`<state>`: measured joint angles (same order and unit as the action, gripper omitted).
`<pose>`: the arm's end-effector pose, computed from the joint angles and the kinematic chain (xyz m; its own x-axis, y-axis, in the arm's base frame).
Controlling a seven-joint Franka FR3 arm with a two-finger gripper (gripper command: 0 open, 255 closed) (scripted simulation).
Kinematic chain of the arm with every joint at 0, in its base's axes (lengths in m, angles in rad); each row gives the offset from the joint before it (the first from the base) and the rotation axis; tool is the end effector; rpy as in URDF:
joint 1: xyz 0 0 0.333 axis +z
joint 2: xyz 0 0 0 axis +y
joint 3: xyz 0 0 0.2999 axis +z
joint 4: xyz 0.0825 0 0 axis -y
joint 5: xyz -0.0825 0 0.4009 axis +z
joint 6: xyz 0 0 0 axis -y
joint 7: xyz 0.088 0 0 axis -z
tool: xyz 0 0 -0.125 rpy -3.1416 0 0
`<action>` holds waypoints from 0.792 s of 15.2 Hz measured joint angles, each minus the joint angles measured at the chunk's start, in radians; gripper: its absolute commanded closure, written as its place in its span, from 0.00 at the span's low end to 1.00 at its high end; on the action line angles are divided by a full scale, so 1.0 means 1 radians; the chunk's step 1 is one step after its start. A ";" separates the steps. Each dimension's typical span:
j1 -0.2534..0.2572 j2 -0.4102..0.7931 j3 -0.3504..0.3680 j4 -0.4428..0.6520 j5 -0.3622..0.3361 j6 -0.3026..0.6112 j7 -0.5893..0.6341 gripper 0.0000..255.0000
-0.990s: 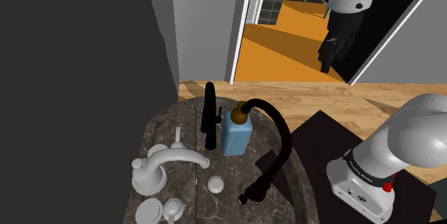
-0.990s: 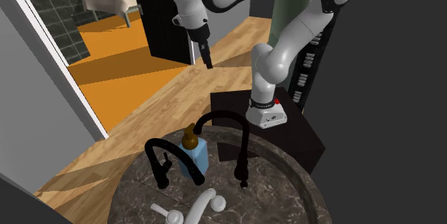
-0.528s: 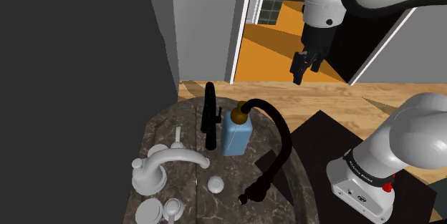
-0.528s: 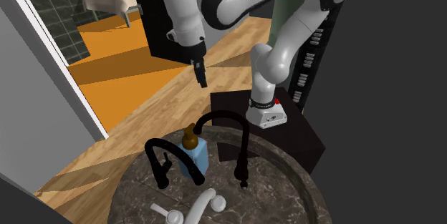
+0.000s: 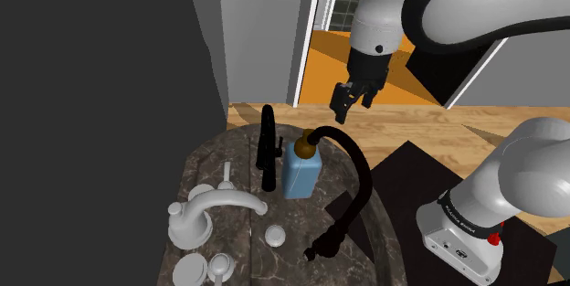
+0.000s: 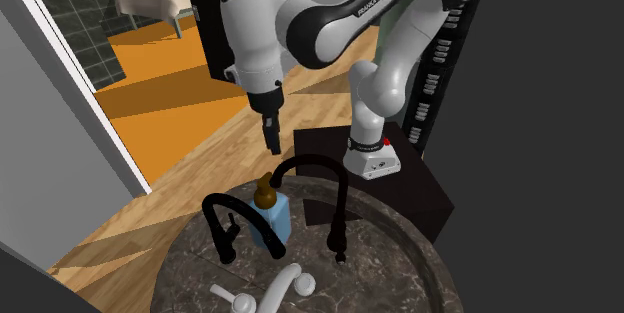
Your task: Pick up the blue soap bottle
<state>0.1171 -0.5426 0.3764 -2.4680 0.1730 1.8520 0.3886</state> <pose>0.3490 0.2037 0.4233 0.9968 -0.0141 -0.0787 -0.0089 -0.9978 0.0651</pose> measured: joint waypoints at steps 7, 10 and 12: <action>0.014 0.174 0.123 0.071 -0.060 0.181 0.159 0.00; 0.024 0.206 0.128 0.058 -0.018 0.230 0.174 0.00; 0.025 0.219 0.135 0.044 -0.014 0.258 0.180 0.00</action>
<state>0.1418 -0.3232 0.5110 -2.4240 0.1588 2.1098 0.5687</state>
